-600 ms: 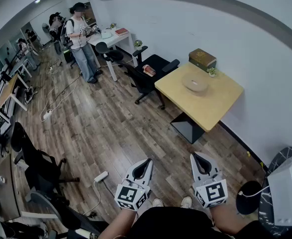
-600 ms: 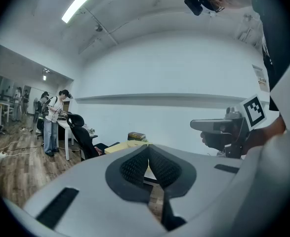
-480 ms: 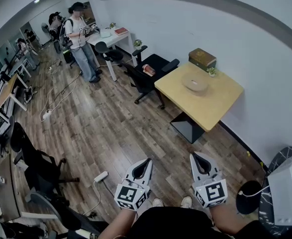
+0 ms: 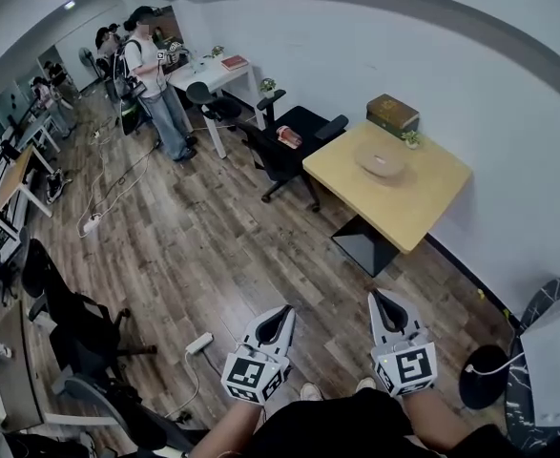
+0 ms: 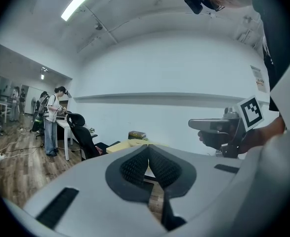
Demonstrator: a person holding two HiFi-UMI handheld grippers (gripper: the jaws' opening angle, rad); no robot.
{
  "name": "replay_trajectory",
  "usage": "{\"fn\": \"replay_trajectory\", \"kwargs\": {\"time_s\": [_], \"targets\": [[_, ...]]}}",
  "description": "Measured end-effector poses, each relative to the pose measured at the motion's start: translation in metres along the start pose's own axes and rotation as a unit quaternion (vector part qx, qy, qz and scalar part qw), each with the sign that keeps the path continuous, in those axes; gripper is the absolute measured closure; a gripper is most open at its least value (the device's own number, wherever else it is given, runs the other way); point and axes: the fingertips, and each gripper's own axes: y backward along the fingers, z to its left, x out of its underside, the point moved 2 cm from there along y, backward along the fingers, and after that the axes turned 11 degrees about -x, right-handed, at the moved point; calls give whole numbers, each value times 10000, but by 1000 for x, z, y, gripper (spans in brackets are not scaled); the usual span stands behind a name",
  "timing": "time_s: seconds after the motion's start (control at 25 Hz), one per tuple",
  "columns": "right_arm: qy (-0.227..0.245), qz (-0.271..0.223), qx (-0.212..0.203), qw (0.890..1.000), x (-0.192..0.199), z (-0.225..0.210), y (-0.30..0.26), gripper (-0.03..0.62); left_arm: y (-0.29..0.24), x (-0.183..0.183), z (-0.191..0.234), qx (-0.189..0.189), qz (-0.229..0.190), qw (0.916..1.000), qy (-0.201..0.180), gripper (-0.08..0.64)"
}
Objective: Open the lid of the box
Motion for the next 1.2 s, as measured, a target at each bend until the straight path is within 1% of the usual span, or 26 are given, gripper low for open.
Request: {"fn": "replay_trajectory", "kwargs": {"time_s": [0.08, 0.24, 0.44, 0.56, 0.72, 0.8, 0.92, 1.08, 1.2], "targets": [[36, -11, 74, 10000, -1, 0, -3, 567, 0, 0, 4, 61, 0, 10000, -15, 538], [173, 16, 69, 9998, -4, -1, -11, 527, -5, -1, 10, 115, -18, 9999, -18, 538], [191, 106, 27, 9998, 3, -18, -29, 437, -26, -4, 16, 95, -7, 10000, 23, 538], [71, 199, 38, 9998, 13, -34, -48, 377, -45, -4, 24, 62, 32, 10000, 13, 538], [-93, 333, 122, 9993, 25, -64, -73, 314, -77, 0, 34, 84, 165, 9997, -180, 538], [-102, 367, 142, 9992, 30, -79, -84, 282, -95, 1, 41, -5, 250, 9994, -256, 538], [-115, 464, 99, 9988, 37, -102, -99, 230, -126, -6, 49, -176, 249, 9993, -238, 538], [-212, 642, -24, 9977, 52, -133, -119, 173, -165, -14, 44, -91, 228, 9993, -266, 538], [-148, 735, -110, 9971, 57, -155, -131, 147, -189, -17, 41, -79, 244, 9992, -309, 538]]}}
